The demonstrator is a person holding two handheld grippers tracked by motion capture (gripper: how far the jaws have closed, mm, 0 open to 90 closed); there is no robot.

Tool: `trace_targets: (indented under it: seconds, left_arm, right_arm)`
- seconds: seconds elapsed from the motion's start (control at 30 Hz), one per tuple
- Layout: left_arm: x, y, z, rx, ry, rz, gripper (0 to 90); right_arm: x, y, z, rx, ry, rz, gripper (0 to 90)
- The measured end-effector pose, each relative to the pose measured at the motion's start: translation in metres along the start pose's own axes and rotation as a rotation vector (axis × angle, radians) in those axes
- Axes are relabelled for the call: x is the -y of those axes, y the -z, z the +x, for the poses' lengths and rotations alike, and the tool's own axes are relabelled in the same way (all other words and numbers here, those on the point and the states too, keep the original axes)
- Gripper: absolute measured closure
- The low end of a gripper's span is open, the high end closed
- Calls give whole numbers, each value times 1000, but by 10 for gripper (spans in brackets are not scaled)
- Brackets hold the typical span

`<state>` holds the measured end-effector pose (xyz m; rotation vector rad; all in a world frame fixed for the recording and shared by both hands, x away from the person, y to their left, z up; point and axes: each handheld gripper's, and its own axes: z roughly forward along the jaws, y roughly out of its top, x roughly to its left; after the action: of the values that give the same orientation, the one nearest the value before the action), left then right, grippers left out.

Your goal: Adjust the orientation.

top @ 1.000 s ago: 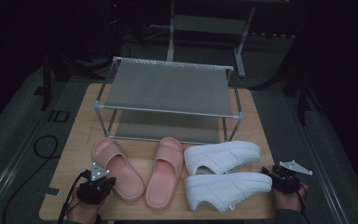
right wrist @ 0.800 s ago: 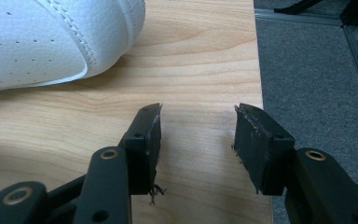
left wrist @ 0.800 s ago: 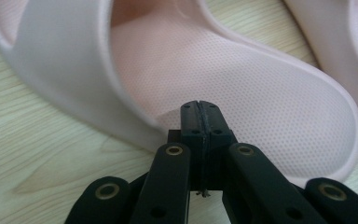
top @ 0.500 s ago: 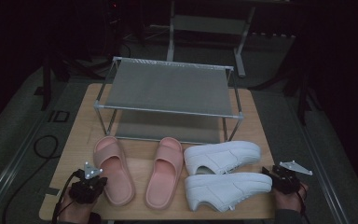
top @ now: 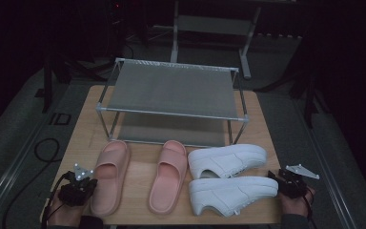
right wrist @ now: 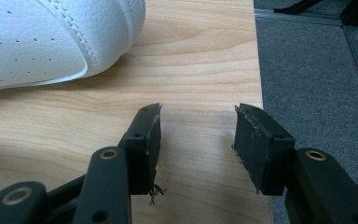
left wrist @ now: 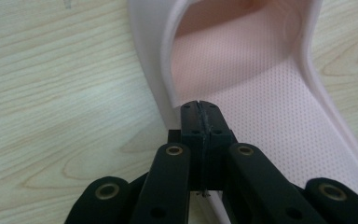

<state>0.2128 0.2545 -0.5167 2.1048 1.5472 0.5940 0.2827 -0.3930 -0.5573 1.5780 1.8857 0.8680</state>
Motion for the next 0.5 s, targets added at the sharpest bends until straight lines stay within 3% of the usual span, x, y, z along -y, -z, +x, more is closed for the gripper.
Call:
trace_targets:
  seconds: [0.4,0.5]
  left_arm:
    - [-9,-11,11,-58,-52,-28,900]
    - [-14,-13,10,-38,-76,-49,900]
  right_arm:
    - [0,0,0,0,0,0,499]
    - [0,0,0,1,0,0,499]
